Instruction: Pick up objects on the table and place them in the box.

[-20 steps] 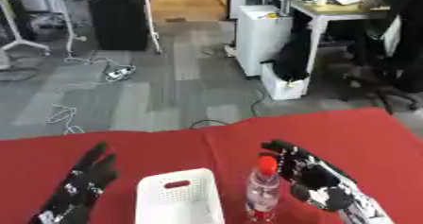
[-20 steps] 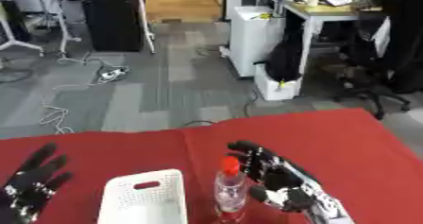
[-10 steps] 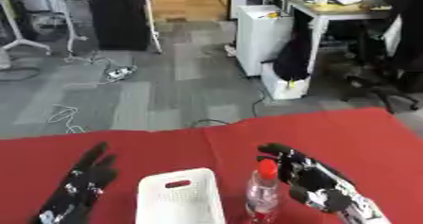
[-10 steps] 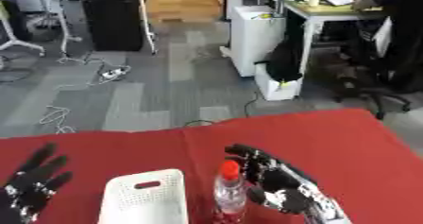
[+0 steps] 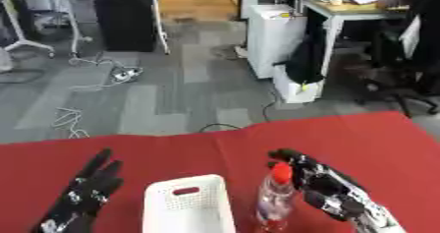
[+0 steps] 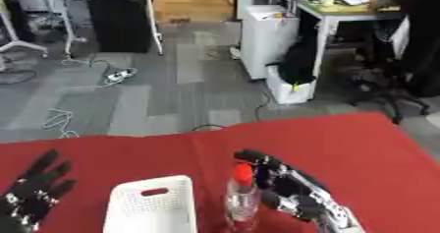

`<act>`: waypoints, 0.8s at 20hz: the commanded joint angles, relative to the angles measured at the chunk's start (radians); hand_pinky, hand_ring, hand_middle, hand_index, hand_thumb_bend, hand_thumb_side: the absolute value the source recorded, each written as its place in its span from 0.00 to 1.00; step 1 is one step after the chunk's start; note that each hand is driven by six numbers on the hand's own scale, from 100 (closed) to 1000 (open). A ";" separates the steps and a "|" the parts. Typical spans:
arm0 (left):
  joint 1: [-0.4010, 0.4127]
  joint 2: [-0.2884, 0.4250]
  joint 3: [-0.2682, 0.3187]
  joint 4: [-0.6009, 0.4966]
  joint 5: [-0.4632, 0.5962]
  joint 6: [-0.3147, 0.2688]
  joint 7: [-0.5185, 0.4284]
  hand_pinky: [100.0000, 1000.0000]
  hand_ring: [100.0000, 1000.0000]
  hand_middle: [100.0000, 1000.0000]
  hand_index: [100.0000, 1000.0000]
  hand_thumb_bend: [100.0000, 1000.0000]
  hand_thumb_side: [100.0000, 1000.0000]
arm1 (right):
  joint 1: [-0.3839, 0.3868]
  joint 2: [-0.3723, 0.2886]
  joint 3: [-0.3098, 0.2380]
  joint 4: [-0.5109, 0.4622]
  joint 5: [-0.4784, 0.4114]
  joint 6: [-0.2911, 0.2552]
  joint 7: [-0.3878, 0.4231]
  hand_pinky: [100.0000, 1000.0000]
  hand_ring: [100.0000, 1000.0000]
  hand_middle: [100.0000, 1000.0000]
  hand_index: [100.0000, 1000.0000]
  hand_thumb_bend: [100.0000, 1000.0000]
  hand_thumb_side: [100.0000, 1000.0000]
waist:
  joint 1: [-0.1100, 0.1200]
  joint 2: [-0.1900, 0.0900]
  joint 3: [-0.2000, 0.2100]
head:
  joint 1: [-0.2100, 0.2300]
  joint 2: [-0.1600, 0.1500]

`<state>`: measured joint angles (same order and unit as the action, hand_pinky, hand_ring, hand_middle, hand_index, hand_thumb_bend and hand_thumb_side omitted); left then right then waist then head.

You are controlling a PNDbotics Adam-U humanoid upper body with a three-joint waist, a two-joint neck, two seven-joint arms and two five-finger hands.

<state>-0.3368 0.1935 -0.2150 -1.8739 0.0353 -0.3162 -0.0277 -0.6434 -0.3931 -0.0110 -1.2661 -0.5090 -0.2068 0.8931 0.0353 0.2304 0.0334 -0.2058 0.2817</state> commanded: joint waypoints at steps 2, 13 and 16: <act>-0.011 0.004 -0.002 -0.021 0.008 -0.002 -0.008 0.94 1.00 1.00 0.87 0.00 0.80 | -0.046 -0.034 0.003 0.005 0.015 -0.032 0.014 1.00 1.00 1.00 1.00 0.55 0.24 | -0.003 -0.014 0.006 | -0.014 -0.027; -0.014 0.002 -0.004 -0.022 0.010 -0.002 -0.015 0.94 1.00 1.00 0.87 0.00 0.81 | -0.085 -0.025 0.033 0.038 0.058 -0.052 0.014 1.00 1.00 1.00 1.00 0.57 0.19 | -0.003 -0.006 0.020 | -0.021 -0.048; -0.014 0.002 -0.004 -0.022 0.010 -0.001 -0.015 0.94 1.00 1.00 0.87 0.00 0.81 | -0.082 -0.020 0.039 0.040 0.065 -0.054 0.014 1.00 1.00 1.00 1.00 0.57 0.20 | -0.003 -0.003 0.021 | -0.021 -0.046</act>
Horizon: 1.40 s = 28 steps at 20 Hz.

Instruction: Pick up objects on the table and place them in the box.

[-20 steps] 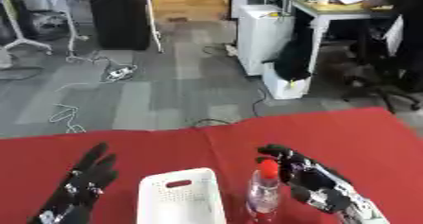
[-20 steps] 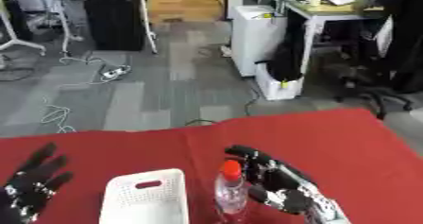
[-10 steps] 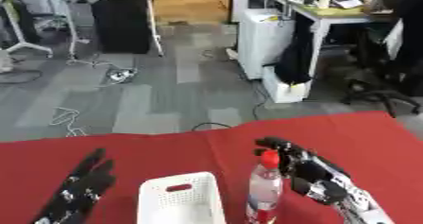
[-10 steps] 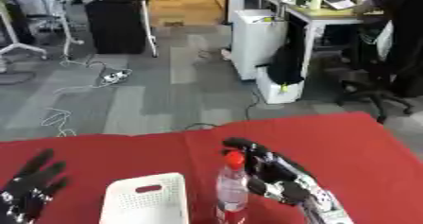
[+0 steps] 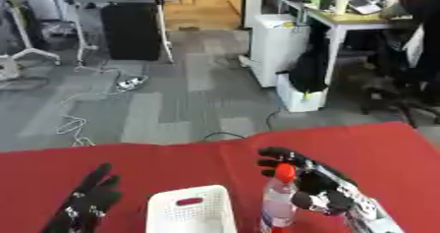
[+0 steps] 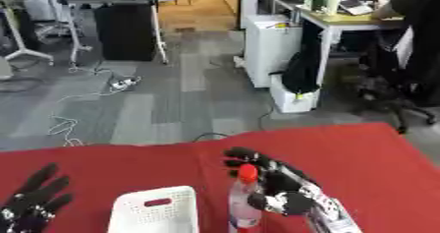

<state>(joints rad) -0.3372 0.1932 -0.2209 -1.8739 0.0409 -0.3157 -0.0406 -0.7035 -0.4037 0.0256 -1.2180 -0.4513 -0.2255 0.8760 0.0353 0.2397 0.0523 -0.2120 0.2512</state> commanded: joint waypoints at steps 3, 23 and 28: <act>-0.013 0.001 0.002 -0.022 0.003 -0.002 -0.002 0.94 1.00 1.00 0.87 0.00 0.81 | -0.018 -0.006 0.005 -0.007 0.010 -0.038 0.031 1.00 1.00 1.00 1.00 0.58 0.23 | -0.003 -0.010 0.003 | -0.014 -0.014; -0.011 0.000 0.004 -0.023 0.005 -0.002 -0.004 0.94 1.00 1.00 0.88 0.00 0.81 | -0.006 0.000 0.016 -0.001 0.032 -0.061 0.031 1.00 1.00 1.00 1.00 0.65 0.34 | 0.000 -0.004 0.007 | -0.019 -0.014; -0.011 0.000 0.002 -0.023 0.007 -0.002 -0.008 0.94 1.00 1.00 0.88 0.00 0.81 | -0.015 -0.006 0.017 0.005 0.034 -0.065 0.031 1.00 1.00 1.00 1.00 0.66 0.33 | 0.000 -0.003 0.007 | -0.021 -0.016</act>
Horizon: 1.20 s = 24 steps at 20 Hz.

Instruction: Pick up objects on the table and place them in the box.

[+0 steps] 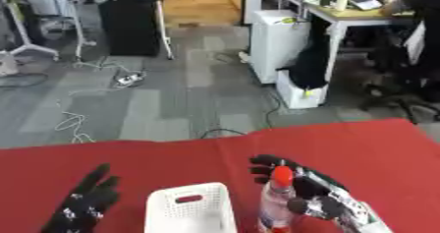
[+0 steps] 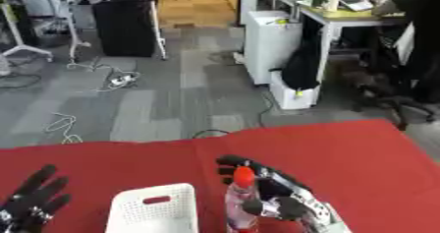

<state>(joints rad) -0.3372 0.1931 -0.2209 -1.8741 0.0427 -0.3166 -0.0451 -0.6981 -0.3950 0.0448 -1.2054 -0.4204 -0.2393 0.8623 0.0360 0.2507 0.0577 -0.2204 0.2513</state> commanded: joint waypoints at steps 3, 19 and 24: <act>-0.012 -0.001 0.001 -0.023 0.006 -0.001 -0.008 0.94 1.00 1.00 0.88 0.00 0.81 | -0.017 -0.016 0.000 -0.004 0.015 -0.059 0.045 1.00 1.00 1.00 1.00 0.66 0.32 | 0.000 -0.011 0.002 | -0.014 -0.019; -0.014 -0.001 0.002 -0.025 0.006 -0.002 -0.019 0.95 1.00 1.00 0.88 0.00 0.81 | 0.011 -0.018 -0.011 0.027 0.111 -0.111 0.045 1.00 1.00 1.00 1.00 0.67 0.27 | 0.004 0.003 0.006 | -0.015 -0.020; -0.013 -0.001 0.002 -0.025 0.005 -0.002 -0.021 0.95 1.00 1.00 0.88 0.00 0.81 | 0.011 -0.018 -0.019 0.035 0.122 -0.119 0.045 1.00 1.00 1.00 1.00 0.67 0.26 | 0.004 0.004 0.006 | -0.015 -0.019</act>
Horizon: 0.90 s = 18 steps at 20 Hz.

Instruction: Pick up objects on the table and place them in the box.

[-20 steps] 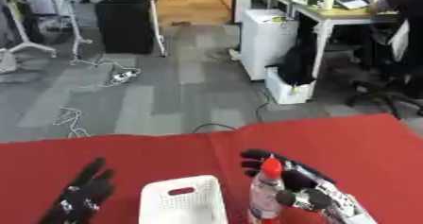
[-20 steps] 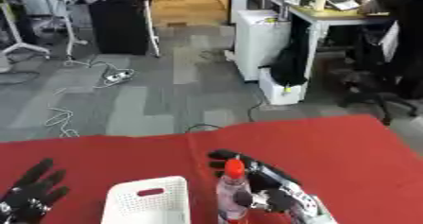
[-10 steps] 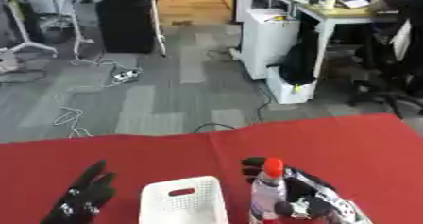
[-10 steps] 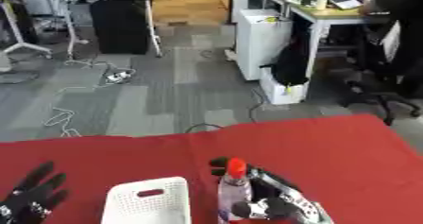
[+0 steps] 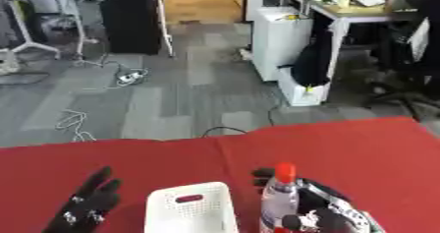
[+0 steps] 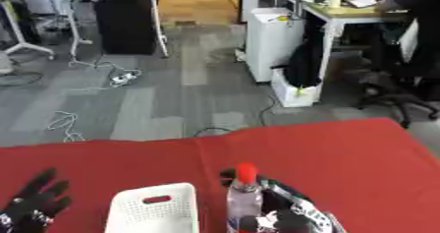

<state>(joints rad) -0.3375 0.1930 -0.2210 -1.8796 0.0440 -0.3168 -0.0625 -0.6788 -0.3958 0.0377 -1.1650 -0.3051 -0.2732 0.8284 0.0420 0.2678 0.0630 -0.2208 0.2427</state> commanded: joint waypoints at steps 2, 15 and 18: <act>-0.013 -0.001 0.002 -0.020 0.004 -0.002 -0.005 0.95 1.00 1.00 0.88 0.00 0.81 | -0.008 -0.017 -0.016 -0.003 0.008 -0.087 0.079 1.00 1.00 1.00 1.00 0.67 0.26 | -0.002 -0.014 0.000 | -0.014 -0.010; -0.012 -0.001 0.003 -0.020 0.004 -0.003 -0.010 0.95 1.00 1.00 0.88 0.00 0.81 | -0.008 -0.015 -0.034 0.013 0.040 -0.102 0.079 0.89 0.87 0.98 1.00 0.69 0.23 | -0.002 -0.012 0.002 | -0.014 -0.008; -0.012 -0.001 0.004 -0.020 0.004 -0.003 -0.010 0.95 1.00 1.00 0.88 0.00 0.81 | -0.008 -0.015 -0.039 0.016 0.050 -0.106 0.079 0.90 0.89 1.00 1.00 0.70 0.25 | -0.002 -0.011 0.002 | -0.014 -0.008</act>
<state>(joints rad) -0.3375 0.1930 -0.2210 -1.8797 0.0440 -0.3172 -0.0714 -0.6788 -0.3957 0.0096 -1.1401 -0.2608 -0.2832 0.8184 0.0419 0.2699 0.0634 -0.2208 0.2428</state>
